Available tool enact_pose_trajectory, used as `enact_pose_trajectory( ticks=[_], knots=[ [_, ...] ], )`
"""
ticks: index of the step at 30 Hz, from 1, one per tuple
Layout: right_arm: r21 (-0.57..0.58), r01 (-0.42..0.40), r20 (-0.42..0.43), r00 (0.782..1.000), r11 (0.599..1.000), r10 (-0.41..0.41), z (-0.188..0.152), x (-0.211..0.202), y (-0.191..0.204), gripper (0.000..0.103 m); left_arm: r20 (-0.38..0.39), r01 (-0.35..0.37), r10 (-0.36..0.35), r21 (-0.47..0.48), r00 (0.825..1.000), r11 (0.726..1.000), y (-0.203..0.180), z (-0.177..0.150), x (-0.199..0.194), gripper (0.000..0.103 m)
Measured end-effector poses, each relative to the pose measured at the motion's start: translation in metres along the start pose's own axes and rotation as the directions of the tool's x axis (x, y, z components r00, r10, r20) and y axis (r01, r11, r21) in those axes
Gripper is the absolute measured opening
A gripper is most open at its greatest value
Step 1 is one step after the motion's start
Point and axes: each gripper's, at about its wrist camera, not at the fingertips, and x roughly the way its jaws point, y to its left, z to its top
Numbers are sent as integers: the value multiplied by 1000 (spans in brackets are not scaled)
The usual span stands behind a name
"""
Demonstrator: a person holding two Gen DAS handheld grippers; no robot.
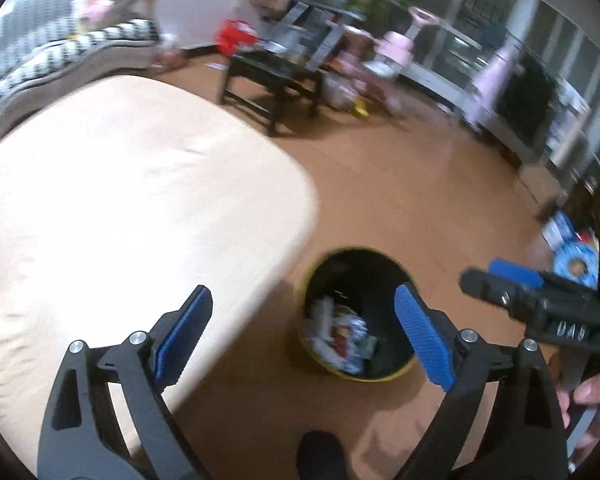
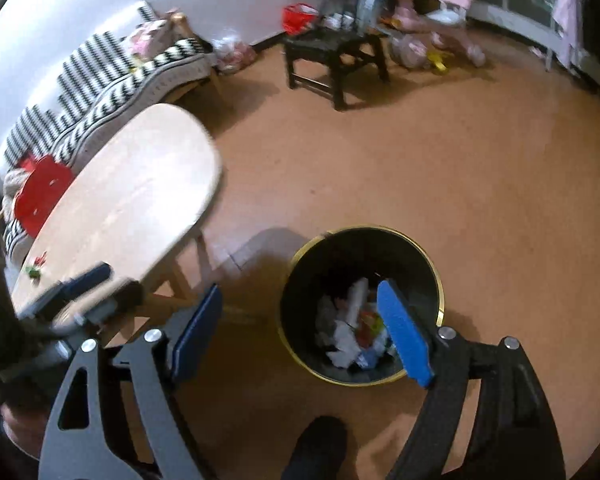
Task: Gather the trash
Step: 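Return both tools to the remaining toys on the table, then grasp the green toy car with the left tool while the right tool grasps the red plastic piece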
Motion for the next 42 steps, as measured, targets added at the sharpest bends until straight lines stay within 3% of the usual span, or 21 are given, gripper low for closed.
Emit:
enact_pose_trajectory(
  ticks=[4,7,11,16,18,22,25,31,35,37,38,41,42],
  knots=[
    [-70,-59,1,998,996,59,2,1,46,80,59,-107,111,-70,992,992,54,4,-45,91],
    [-136,-89,-5,996,987,89,0,5,87,81,86,-219,232,-140,969,966,107,1,-74,91],
    [-232,-110,-25,994,966,107,-6,14,143,81,47,-358,389,-305,920,882,201,-10,-101,91],
    [-319,-144,-67,989,937,130,-12,30,206,81,-41,-472,524,-497,851,728,302,-25,-124,91],
    [-362,-157,-86,987,919,135,-18,38,234,81,-64,-510,564,-520,824,686,327,-25,-125,91],
    [-420,-177,-130,982,890,134,-24,58,277,81,-91,-509,562,-558,822,655,362,-26,-124,91],
    [-454,-196,-148,979,869,143,-26,68,303,81,-139,-542,572,-556,808,630,384,-23,-109,91],
    [-511,-226,-161,973,829,167,-25,90,346,81,-142,-572,594,-511,792,642,405,-28,-107,90],
    [-542,-256,-171,966,800,193,-18,108,380,81,-125,-533,555,-510,822,675,425,-35,-111,74],
    [-554,-288,-190,957,781,218,-15,116,399,81,-112,-531,557,-499,823,685,431,-39,-114,61],
    [-581,-302,-189,953,756,236,-14,120,416,81,-101,-529,557,-488,824,694,431,-40,-116,48],
    [-664,-306,-178,951,683,252,-12,134,458,81,-80,-485,517,-490,852,724,440,-47,-126,46],
    [-684,-312,-184,949,659,257,-10,143,474,81,-74,-481,517,-497,853,722,442,-51,-132,46]
  ],
)
